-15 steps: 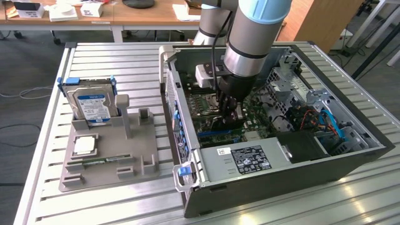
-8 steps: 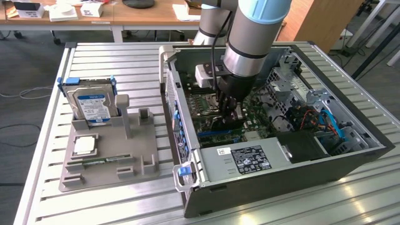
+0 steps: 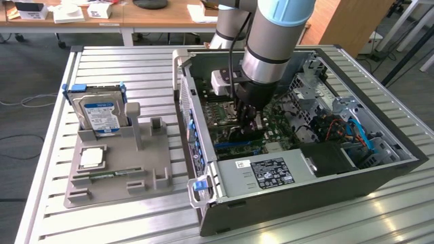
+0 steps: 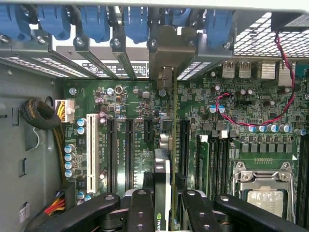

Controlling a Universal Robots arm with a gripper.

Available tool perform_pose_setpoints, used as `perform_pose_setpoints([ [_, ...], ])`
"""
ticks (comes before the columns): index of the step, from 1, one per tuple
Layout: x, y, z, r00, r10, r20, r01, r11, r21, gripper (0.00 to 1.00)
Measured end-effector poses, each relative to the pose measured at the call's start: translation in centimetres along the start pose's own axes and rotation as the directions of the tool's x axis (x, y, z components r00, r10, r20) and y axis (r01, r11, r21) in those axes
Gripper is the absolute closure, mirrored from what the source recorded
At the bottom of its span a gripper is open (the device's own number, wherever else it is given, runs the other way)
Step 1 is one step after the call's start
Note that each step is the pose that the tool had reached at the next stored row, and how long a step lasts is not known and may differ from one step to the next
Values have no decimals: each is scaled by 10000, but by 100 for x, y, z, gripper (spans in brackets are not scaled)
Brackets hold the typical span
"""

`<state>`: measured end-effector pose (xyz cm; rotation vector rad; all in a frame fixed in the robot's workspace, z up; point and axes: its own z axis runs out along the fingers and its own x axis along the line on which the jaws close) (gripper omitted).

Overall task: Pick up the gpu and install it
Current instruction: 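Insert the gpu into the slot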

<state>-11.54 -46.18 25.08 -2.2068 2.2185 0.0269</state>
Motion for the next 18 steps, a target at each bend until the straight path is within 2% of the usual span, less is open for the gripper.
perform_pose_setpoints([
  [18,-9,6,7,10000,5,0,-5,10000,0,73],
])
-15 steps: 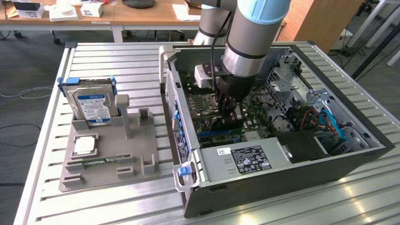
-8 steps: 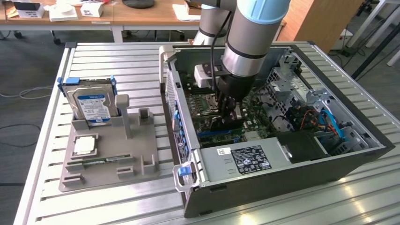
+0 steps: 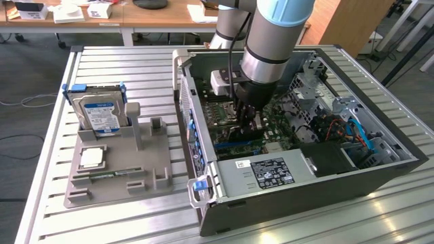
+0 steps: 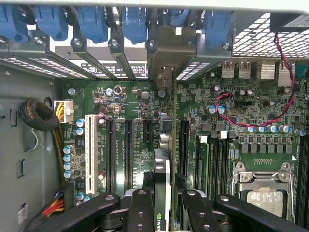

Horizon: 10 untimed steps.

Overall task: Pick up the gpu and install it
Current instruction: 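Insert the gpu into the slot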

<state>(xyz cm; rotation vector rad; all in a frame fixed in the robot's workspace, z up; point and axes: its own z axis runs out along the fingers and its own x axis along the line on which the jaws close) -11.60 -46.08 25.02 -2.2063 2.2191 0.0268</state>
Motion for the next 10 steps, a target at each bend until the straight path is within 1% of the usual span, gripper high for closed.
perform_pose_setpoints([
  [10,0,8,14,10000,1,1,-1,10000,2,73],
])
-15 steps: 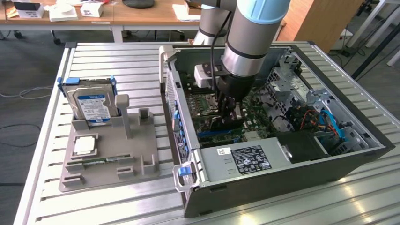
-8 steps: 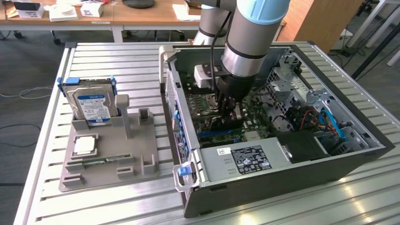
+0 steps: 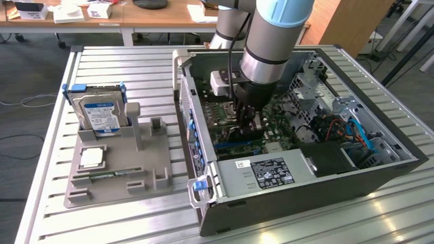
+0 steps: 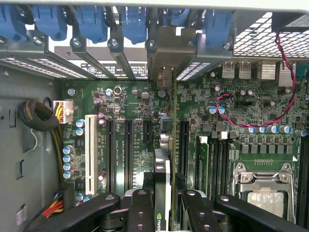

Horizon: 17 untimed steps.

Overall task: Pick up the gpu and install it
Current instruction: 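Insert the gpu into the slot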

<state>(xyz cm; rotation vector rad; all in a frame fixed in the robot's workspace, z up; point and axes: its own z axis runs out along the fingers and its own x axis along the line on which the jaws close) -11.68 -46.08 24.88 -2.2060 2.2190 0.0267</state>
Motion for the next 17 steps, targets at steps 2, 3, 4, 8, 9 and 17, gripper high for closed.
perform_pose_setpoints([
  [2,0,0,0,10000,-2,-1,2,10000,-1,73],
  [3,0,1,0,10000,-2,-1,2,10000,-1,73],
  [4,0,2,0,10000,-1,-1,1,10000,-1,73],
  [8,0,3,2,10000,-1,-1,1,10000,-1,73],
  [9,1,3,3,10000,-1,-1,1,10000,-2,73],
  [17,0,3,5,10000,-1,-1,1,10000,-2,73],
])
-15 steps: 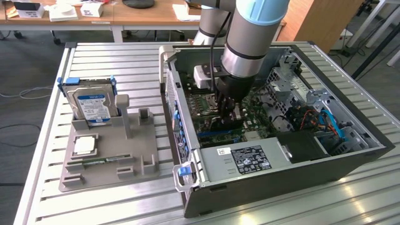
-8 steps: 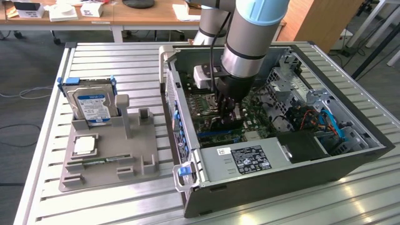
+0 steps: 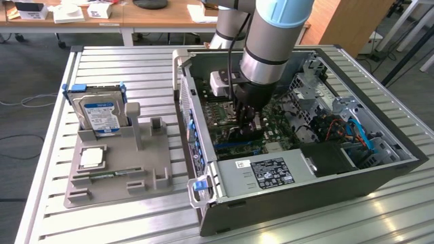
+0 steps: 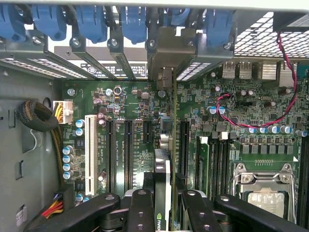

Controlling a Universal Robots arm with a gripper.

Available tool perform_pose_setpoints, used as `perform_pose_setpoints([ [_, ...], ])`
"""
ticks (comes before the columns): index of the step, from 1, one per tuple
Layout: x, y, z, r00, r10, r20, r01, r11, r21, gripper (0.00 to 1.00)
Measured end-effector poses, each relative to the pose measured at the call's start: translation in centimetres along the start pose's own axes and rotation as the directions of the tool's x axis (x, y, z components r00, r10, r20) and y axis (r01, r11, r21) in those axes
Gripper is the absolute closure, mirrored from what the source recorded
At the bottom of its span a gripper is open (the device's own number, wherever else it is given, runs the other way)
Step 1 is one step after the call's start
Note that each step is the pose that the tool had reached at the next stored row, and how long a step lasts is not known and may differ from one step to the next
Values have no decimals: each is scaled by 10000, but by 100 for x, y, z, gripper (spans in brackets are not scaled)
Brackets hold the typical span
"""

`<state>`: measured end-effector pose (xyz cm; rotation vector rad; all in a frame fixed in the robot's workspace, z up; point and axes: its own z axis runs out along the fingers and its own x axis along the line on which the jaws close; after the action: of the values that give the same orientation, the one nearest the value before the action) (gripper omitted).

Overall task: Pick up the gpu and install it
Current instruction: 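Insert the gpu into the slot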

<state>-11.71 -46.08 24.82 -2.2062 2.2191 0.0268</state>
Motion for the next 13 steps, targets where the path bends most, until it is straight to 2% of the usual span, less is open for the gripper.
perform_pose_setpoints([
  [13,0,0,17,10000,0,-2,0,10000,-1,73],
])
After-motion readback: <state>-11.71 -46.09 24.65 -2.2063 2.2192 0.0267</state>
